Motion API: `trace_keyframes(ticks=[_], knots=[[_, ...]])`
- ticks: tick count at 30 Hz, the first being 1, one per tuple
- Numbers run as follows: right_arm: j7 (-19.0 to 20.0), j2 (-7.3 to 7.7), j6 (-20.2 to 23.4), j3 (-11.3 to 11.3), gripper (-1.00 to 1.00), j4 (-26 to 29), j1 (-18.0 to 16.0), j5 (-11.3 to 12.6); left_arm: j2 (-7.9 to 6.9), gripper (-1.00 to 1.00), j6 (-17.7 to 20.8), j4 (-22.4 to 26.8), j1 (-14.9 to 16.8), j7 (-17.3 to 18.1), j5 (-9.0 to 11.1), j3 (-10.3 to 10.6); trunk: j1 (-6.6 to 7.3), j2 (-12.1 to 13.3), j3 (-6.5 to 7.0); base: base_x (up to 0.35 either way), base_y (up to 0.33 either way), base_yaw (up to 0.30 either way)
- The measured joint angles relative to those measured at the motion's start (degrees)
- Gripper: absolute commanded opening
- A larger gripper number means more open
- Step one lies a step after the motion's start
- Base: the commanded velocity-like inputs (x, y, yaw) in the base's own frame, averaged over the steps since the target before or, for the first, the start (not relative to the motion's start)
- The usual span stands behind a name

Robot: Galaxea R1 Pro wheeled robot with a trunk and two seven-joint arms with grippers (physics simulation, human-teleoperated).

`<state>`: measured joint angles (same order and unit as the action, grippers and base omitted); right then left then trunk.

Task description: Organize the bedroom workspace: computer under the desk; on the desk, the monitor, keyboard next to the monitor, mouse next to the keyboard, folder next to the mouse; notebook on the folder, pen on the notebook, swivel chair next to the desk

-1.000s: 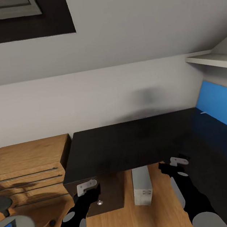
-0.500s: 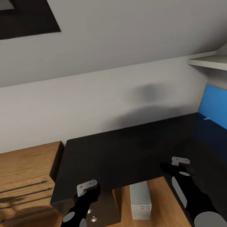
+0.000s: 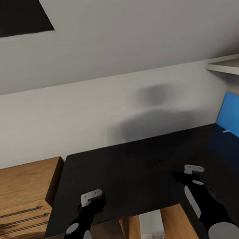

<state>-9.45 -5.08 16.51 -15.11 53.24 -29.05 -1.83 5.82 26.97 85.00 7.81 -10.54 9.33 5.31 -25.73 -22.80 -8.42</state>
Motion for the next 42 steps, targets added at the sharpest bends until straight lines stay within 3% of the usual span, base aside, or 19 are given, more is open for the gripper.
trace_keyframes(ticks=[6,7,12,13,16,17,18,24,27,36,42], knots=[[-0.08,2.9,-0.06,-0.06,1.0,-2.3,-0.04,0.05,0.0,1.0,-0.02,0.0,-0.03,0.06,0.06,-0.02,-0.02,0.0,0.0,0.043,0.0,0.0],[0.03,5.65,-0.08,-0.22,1.0,-5.27,-0.17,0.23,-0.01,1.0,-0.04,0.06,-0.03,0.07,0.08,-0.04,-0.02,0.01,0.0,0.008,0.0,0.0],[0.06,8.37,-0.16,-0.26,1.0,-7.14,-0.33,0.48,0.0,1.0,-0.04,0.07,0.01,0.07,0.08,-0.02,-0.02,0.0,0.0,0.004,0.0,0.0],[0.06,10.14,-1.41,-0.29,1.0,-8.68,-0.48,0.45,-0.01,1.0,-0.05,0.04,-0.02,0.07,0.09,-0.03,-0.02,0.0,0.0,0.0,0.0,0.0],[0.07,11.45,-2.45,-0.27,1.0,-10.95,-0.95,0.55,0.0,1.0,-0.05,0.05,-0.03,0.07,0.09,-0.03,-0.02,0.0,0.0,0.0,0.0,0.0],[0.07,12.25,-2.91,-0.27,1.0,-12.96,-1.74,0.61,0.0,1.0,-0.05,0.03,-0.02,0.07,0.09,-0.03,-0.02,0.01,0.0,0.0,0.0,0.0],[0.06,14.14,-4.4,-0.26,1.0,-19.11,-4.88,1.16,-0.01,1.0,-0.05,0.07,-0.03,0.07,0.09,-0.02,-0.03,0.01,0.01,0.0,0.0,0.0],[0.17,16.79,-7.92,-0.26,1.0,-27.93,-9.09,3.98,0.0,1.0,-0.08,0.42,-0.02,0.08,0.1,0.03,-0.02,0.0,0.0,0.0,0.0,0.0],[0.24,17.54,-8.32,-0.28,1.0,-29.61,-9.9,5.1,0.11,1.0,-0.14,1.28,-0.03,0.19,0.16,0.09,-0.02,0.0,0.0,0.0,0.0,0.0],[1.51,17.73,-7.19,-0.27,1.0,-29.99,-10.1,5.46,0.24,1.0,-0.01,3.57,-0.03,0.4,0.45,0.14,-0.02,0.0,0.0,0.0,0.0,0.0],[1.83,17.74,-5.36,-0.27,1.0,-29.97,-10.12,5.54,0.26,1.0,-0.04,3.89,-0.03,0.34,0.66,0.13,-1.34,-2.4,-1.08,0.0,0.0,0.0]])
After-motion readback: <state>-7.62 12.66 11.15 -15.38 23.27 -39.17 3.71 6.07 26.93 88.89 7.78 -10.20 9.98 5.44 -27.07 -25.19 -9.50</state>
